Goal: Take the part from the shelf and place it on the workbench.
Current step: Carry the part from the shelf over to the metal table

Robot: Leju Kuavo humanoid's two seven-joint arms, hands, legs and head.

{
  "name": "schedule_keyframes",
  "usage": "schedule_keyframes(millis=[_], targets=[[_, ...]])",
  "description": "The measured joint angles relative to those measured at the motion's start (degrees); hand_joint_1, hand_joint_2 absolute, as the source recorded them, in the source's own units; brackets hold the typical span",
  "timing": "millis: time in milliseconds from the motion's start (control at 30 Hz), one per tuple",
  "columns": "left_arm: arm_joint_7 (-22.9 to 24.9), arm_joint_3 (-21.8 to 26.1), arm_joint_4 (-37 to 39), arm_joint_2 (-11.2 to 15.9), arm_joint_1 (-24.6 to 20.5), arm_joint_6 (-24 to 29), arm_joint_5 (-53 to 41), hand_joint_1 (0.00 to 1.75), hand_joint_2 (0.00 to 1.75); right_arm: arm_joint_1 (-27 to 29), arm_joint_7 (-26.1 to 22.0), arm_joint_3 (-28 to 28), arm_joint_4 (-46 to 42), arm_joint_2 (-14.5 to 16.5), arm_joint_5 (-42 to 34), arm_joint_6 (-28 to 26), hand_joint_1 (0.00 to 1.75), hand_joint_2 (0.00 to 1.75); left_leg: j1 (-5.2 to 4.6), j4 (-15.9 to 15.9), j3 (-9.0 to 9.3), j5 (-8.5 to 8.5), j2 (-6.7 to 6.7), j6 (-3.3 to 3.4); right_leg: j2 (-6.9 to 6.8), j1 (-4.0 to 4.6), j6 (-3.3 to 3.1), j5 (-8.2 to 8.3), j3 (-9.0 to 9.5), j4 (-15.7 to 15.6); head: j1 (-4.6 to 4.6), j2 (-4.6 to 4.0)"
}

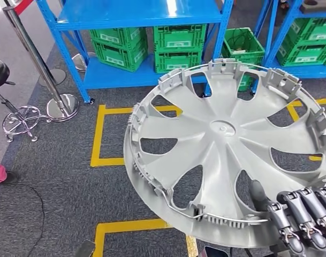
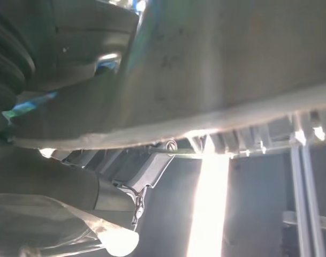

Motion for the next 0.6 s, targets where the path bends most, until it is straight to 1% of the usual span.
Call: schedule_keyframes(millis=[33,67,100,133,167,200,233,267,300,333,367,400,433,467,500,533,567,600], targets=[[0.01,0.01,0.01,-0.03,0.03,-0.03,0.0,0.0,1.75,-0.04,0.0,0.01,0.02,0.0,-0.03,0.0,1.75,1.75,0.04,-0.44,0.98,-0.55,-0.09,-0.03,-0.01,0.01,0.05,-0.68,-2.53,3.05,0.17,-0.01],[0.03,0.01,0.01,-0.09,0.07,-0.07,0.0,0.0,1.75,-0.07,0.0,0.01,0.02,0.0,-0.06,0.0,1.75,1.75,0.09,-0.65,1.84,-1.23,-0.17,-0.11,-0.02,0.01,0.16,-2.4,-5.1,5.31,0.24,-0.01],[0.04,-0.01,0.01,-0.17,0.15,-0.1,0.0,0.0,1.75,-0.08,0.0,0.02,0.02,0.0,-0.08,0.0,1.75,1.75,0.15,-0.71,2.74,-2.03,-0.23,-0.25,-0.04,0.0,0.36,-4.54,-7.34,6.52,0.32,-0.01],[0.04,-0.01,0.01,-0.26,0.25,-0.13,0.0,0.0,1.75,-0.05,-0.01,0.02,0.02,0.0,-0.09,0.0,1.75,1.75,0.2,-0.72,3.76,-2.88,-0.3,-0.4,-0.07,0.0,0.62,-6.22,-8.91,6.52,0.4,-0.01],[0.05,-0.02,0.01,-0.32,0.33,-0.13,-0.01,0.0,1.75,0.0,-0.01,0.02,0.03,0.0,-0.07,0.0,1.75,1.75,0.27,-0.72,4.93,-3.79,-0.38,-0.59,-0.12,-0.01,0.88,-6.65,-9.84,5.28,0.44,-0.01],[0.05,-0.02,0.01,-0.35,0.39,-0.14,-0.02,0.0,1.75,0.05,0.0,0.02,0.04,0.0,-0.04,0.0,1.75,1.75,0.35,-0.72,6.21,-4.76,-0.44,-0.8,-0.22,-0.01,1.12,-5.22,-10.19,2.83,0.5,-0.02],[0.06,-0.02,0.02,-0.36,0.48,-0.14,-0.04,0.0,1.75,0.1,0.01,0.01,0.07,0.0,-0.03,0.0,1.75,1.75,0.38,-0.75,7.29,-5.76,-0.45,-1.06,-0.44,0.0,1.21,-1.66,-10.19,-0.24,0.57,-0.02],[0.08,-0.02,0.05,-0.35,0.51,-0.15,-0.07,0.0,1.75,0.11,0.02,0.01,0.12,0.0,-0.04,0.01,1.75,1.75,0.35,-0.65,8.33,-6.81,-0.44,-1.36,-0.72,0.06,0.97,2.19,-10.1,-2.96,0.53,-0.02],[0.11,-0.02,0.09,-0.34,0.49,-0.17,-0.1,0.0,1.75,0.08,0.01,0.01,0.2,0.0,-0.04,0.01,1.75,1.75,0.28,-0.62,8.97,-7.64,-0.38,-1.69,-0.86,0.17,0.38,5.36,-9.84,-4.83,0.47,-0.02],[0.17,-0.02,0.13,-0.31,0.47,-0.19,-0.13,0.0,1.75,0.08,0.01,0.02,0.24,0.02,-0.08,0.02,1.75,1.75,0.21,-0.63,9.34,-8.21,-0.29,-1.98,-0.9,0.3,-0.31,7.37,-9.66,-5.63,0.41,-0.02],[0.22,-0.03,0.16,-0.3,0.33,-0.2,-0.15,0.0,1.75,0.07,0.01,0.04,0.25,0.03,-0.09,0.02,1.75,1.75,0.18,-0.49,9.59,-8.35,-0.23,-2.27,-0.82,0.45,-1.04,7.58,-9.43,-5.68,0.31,-0.02],[0.26,-0.03,0.16,-0.27,0.18,-0.21,-0.2,0.0,1.75,0.09,0.04,0.06,0.24,0.05,-0.07,0.02,1.75,1.75,0.2,0.01,9.37,-8.01,-0.18,-2.58,-0.68,0.43,-1.57,7.35,-8.98,-5.8,0.31,-0.02],[0.29,-0.04,0.16,-0.25,0.04,-0.2,-0.25,0.0,1.75,0.15,0.1,0.07,0.21,0.08,-0.06,0.02,1.75,1.75,0.24,1.64,8.59,-7.19,-0.16,-2.88,-0.67,0.33,-1.9,7.17,-8.5,-6.09,0.31,-0.02],[0.33,-0.05,0.16,-0.26,-0.11,-0.19,-0.31,0.0,1.75,0.18,0.17,0.07,0.24,0.09,-0.02,0.02,1.75,1.75,0.29,4.45,6.99,-6.27,-0.16,-3.21,-0.71,0.19,-2.24,6.9,-7.84,-6.49,0.24,-0.02],[0.45,-0.08,0.16,-0.26,-0.2,-0.17,-0.38,0.0,1.75,0.21,0.25,0.06,0.31,0.1,-0.01,0.02,1.75,1.75,0.37,8.03,4.81,-5.87,-0.16,-3.51,-0.75,0.02,-2.54,6.58,-7.07,-6.98,0.2,-0.02],[0.58,-0.11,0.16,-0.27,-0.2,-0.15,-0.42,0.0,1.75,0.22,0.31,0.06,0.38,0.1,0.01,0.02,1.75,1.75,0.5,11.73,2.28,-6.42,-0.15,-3.78,-0.76,-0.05,-2.8,6.17,-6.25,-7.36,0.14,-0.02],[0.72,-0.15,0.16,-0.27,-0.13,-0.13,-0.46,0.0,1.75,0.22,0.43,0.07,0.44,0.11,0.0,0.02,1.75,1.75,0.66,14.65,-0.02,-8.17,-0.14,-4.0,-0.72,-0.1,-2.96,5.7,-5.47,-7.6,0.1,-0.02],[0.81,-0.17,0.16,-0.25,-0.04,-0.12,-0.5,0.0,1.75,0.22,0.66,0.09,0.5,0.11,-0.01,0.02,1.75,1.75,0.83,16.36,-1.86,-10.49,-0.14,-4.18,-0.62,-0.14,-3.03,5.16,-4.65,-7.72,0.1,-0.02]])
